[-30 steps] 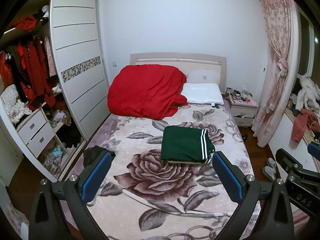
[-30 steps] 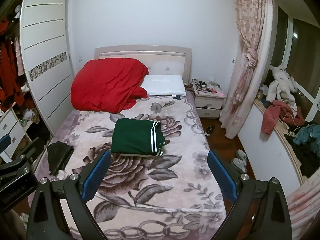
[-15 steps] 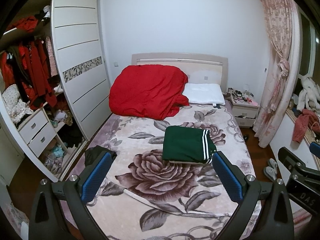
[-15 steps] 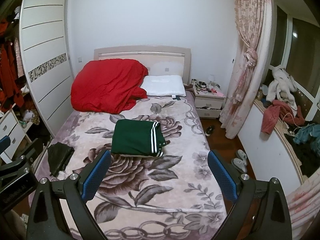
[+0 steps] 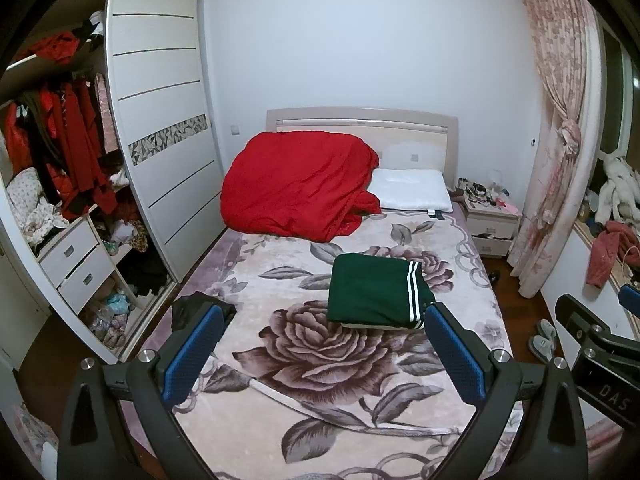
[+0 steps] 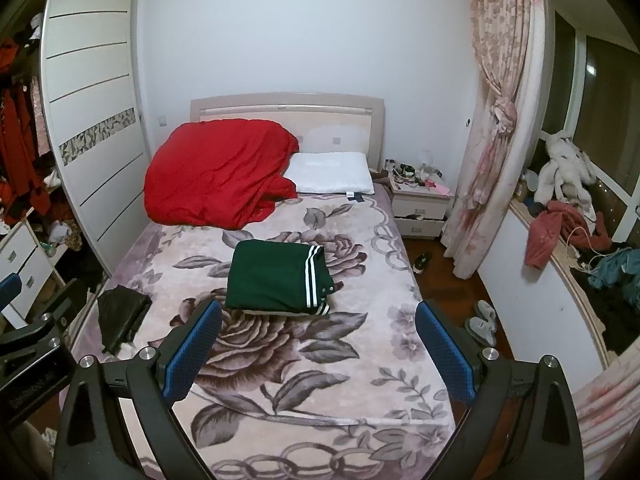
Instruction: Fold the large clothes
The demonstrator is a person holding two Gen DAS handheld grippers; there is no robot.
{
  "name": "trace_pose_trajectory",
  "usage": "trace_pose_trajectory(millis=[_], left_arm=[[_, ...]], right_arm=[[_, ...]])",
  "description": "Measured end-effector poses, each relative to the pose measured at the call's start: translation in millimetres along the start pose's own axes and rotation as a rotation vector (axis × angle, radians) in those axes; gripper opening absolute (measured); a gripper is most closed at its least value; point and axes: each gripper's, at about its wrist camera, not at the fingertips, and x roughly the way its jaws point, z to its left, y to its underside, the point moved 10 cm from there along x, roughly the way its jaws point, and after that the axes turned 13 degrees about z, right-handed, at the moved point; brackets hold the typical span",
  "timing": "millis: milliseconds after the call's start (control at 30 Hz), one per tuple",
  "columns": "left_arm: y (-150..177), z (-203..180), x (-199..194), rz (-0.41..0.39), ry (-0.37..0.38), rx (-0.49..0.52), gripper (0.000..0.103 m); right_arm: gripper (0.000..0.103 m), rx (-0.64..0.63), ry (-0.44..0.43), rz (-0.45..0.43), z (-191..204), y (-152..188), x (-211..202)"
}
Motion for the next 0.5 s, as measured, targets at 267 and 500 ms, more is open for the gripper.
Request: trace_pose_trajectory(millis=[267,500], left_arm=[[1.1,-0.1,0.6,0.0,0.0,0.002,0.103],[-2.9,3.6,-1.9,-0.004,0.008,-0.009,0.103]], right_arm=[[0.099,0.0,0.003,-0.004,4.9,-0.2,0.4],[0.099,0.001,0.004,-0.004,5.4,0.1,-1.0]])
